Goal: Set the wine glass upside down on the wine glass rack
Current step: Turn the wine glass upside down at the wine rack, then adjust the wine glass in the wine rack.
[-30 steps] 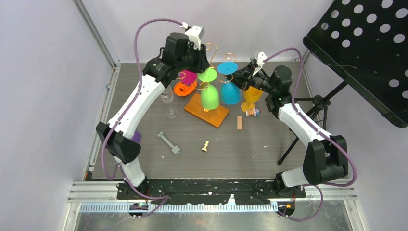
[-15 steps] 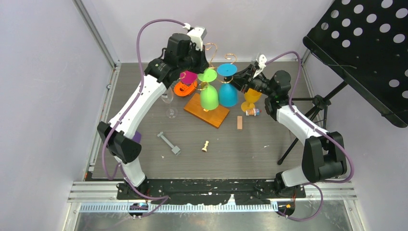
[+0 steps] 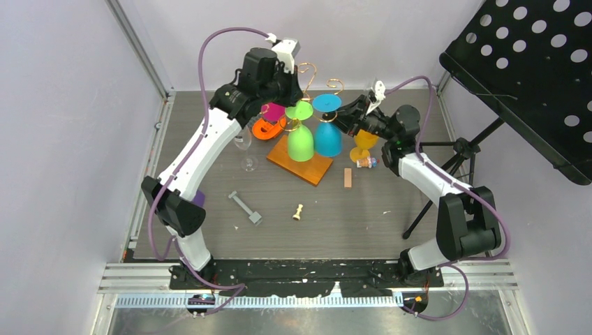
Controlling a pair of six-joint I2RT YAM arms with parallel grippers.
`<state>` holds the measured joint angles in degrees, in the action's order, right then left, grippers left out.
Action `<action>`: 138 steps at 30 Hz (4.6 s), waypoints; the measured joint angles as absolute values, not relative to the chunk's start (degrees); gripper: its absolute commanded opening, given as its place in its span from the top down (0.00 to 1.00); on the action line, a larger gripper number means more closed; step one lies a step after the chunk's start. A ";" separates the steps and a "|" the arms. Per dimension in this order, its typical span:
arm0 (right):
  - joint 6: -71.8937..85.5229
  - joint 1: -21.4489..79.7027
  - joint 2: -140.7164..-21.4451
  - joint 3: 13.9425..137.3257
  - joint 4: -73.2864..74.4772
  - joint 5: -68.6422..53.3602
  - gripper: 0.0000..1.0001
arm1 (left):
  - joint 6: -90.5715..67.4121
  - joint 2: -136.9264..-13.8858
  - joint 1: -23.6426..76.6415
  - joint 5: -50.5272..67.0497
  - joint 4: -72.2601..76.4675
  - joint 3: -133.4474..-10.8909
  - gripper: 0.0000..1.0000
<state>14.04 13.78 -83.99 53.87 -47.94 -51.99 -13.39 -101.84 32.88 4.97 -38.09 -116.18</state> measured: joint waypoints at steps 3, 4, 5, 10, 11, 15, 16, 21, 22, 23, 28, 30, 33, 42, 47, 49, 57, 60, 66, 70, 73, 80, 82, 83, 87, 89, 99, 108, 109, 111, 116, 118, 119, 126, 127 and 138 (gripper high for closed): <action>14.98 14.15 -84.82 53.87 -49.89 -52.62 0.94 | -13.45 -101.95 32.93 4.99 -38.13 -116.31 1.00; 15.42 14.24 -85.14 53.80 -50.94 -53.01 0.94 | -13.47 -102.00 32.95 5.02 -38.13 -116.36 1.00; 16.01 14.33 -85.41 53.65 -52.14 -53.49 0.94 | -13.47 -102.06 32.99 5.06 -38.11 -116.42 1.00; 19.11 14.90 -85.69 51.13 -60.29 -57.80 0.94 | -13.47 -102.85 33.08 4.97 -38.02 -117.27 1.00; 19.46 14.92 -85.69 50.74 -61.45 -58.46 0.94 | -13.47 -102.94 33.08 4.97 -38.02 -117.38 1.00; 20.43 14.94 -85.65 48.75 -67.05 -59.46 0.94 | -13.47 -103.00 33.08 4.97 -38.46 -117.69 1.00; 20.58 14.94 -85.62 48.34 -67.92 -59.42 0.94 | -13.47 -103.02 33.08 4.95 -38.48 -117.71 1.00; 20.43 14.90 -84.27 46.06 -69.45 -56.75 0.94 | -13.47 -103.02 33.08 4.93 -38.52 -117.75 1.00; 19.84 14.90 -83.57 45.45 -68.86 -55.64 0.94 | -13.47 -103.02 33.08 4.91 -38.54 -117.75 1.00; 19.07 14.90 -82.46 44.66 -67.70 -54.11 0.94 | -13.50 -103.02 33.08 4.93 -38.54 -117.75 1.00; 13.89 14.90 -77.62 42.96 -60.51 -47.16 0.94 | -13.50 -103.02 33.08 4.86 -38.54 -117.75 1.00; 11.97 14.90 -76.01 42.92 -57.49 -43.44 0.94 | -13.50 -103.02 33.08 4.84 -38.52 -117.75 1.00; 10.20 14.90 -74.61 42.92 -53.80 -38.89 0.94 | -13.50 -103.02 33.10 4.86 -38.48 -117.75 1.00; 5.28 15.38 -75.94 49.28 -40.64 -36.27 0.90 | -13.50 -103.02 33.06 4.95 -38.48 -117.75 1.00; 3.42 16.08 -76.93 50.70 -38.68 -37.95 0.81 | -13.50 -103.02 33.04 5.04 -38.50 -117.73 1.00; 2.98 16.19 -76.93 50.87 -38.41 -38.59 0.72 | -13.50 -103.02 33.04 5.02 -38.50 -117.75 1.00; 1.56 16.82 -75.94 49.82 -36.29 -35.62 0.48 | -13.47 -103.02 33.04 5.02 -38.50 -117.73 1.00; 0.69 16.82 -73.80 48.03 -35.55 -33.12 0.41 | -13.47 -103.02 33.04 5.02 -38.50 -117.73 1.00; -0.80 16.82 -68.16 45.12 -35.16 -28.97 0.37 | -13.47 -103.02 33.04 5.02 -38.50 -117.73 1.00; -1.21 16.82 -62.96 41.54 -35.66 -27.24 0.37 | -13.45 -103.02 33.04 5.02 -38.50 -117.73 1.00; -0.84 16.82 -58.52 36.95 -37.98 -27.05 0.37 | -13.45 -103.02 33.04 5.02 -38.50 -117.73 1.00; -1.30 26.63 -53.69 29.74 -43.33 -24.23 0.36 | -13.45 -103.02 33.04 5.02 -38.54 -117.73 1.00; -1.98 31.29 -55.05 29.67 -45.54 -22.52 0.38 | -13.45 -103.02 33.04 5.04 -38.54 -117.73 1.00; -2.17 32.71 -56.07 29.69 -46.76 -21.87 0.39 | -13.45 -103.02 33.04 5.04 -38.57 -117.73 1.00; -2.44 36.34 -63.22 29.76 -53.69 -17.12 0.43 | -13.45 -103.02 33.04 5.15 -38.57 -117.73 1.00; -2.28 36.93 -66.83 30.11 -55.66 -15.03 0.44 | -13.45 -103.02 33.04 5.17 -38.59 -117.73 1.00; -2.72 39.99 -77.41 37.08 -62.59 -5.39 0.46 | -13.45 -103.00 33.04 5.21 -38.59 -117.73 1.00; -4.29 40.45 -81.78 42.00 -62.70 -2.04 0.51 | -13.43 -103.00 33.01 5.23 -38.61 -117.73 1.00; -4.40 40.45 -82.26 42.39 -62.48 -1.98 0.51 | -13.43 -103.00 33.01 5.23 -38.61 -117.73 1.00; -4.51 40.45 -83.20 43.07 -62.08 -1.93 0.53 | -13.43 -103.00 33.01 5.23 -38.59 -117.73 1.00; -4.86 40.45 -85.17 44.25 -61.41 -1.52 0.61 | -13.43 -103.00 32.99 5.28 -38.61 -117.73 1.00; -4.93 40.45 -85.82 44.77 -61.01 -1.52 0.68 | -13.43 -103.00 32.99 5.30 -38.59 -117.73 1.00; -5.02 40.45 -86.04 44.91 -60.95 -1.50 0.70 | -13.43 -103.00 32.99 5.30 -38.61 -117.73 1.00; -5.04 40.45 -86.26 45.56 -60.77 -1.54 0.83 | -13.43 -103.00 32.99 5.32 -38.61 -117.73 1.00; -5.04 40.45 -86.26 45.56 -60.77 -1.54 0.84 | -13.43 -103.00 32.97 5.34 -38.61 -117.73 1.00; -4.47 40.42 -86.15 45.69 -60.58 -1.65 0.94 | -13.43 -103.00 32.93 5.43 -38.70 -117.73 1.00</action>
<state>-4.47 40.42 -86.15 45.69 -60.58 -1.65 -13.43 -103.00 32.93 5.43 -38.70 -117.73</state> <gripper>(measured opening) 0.185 0.055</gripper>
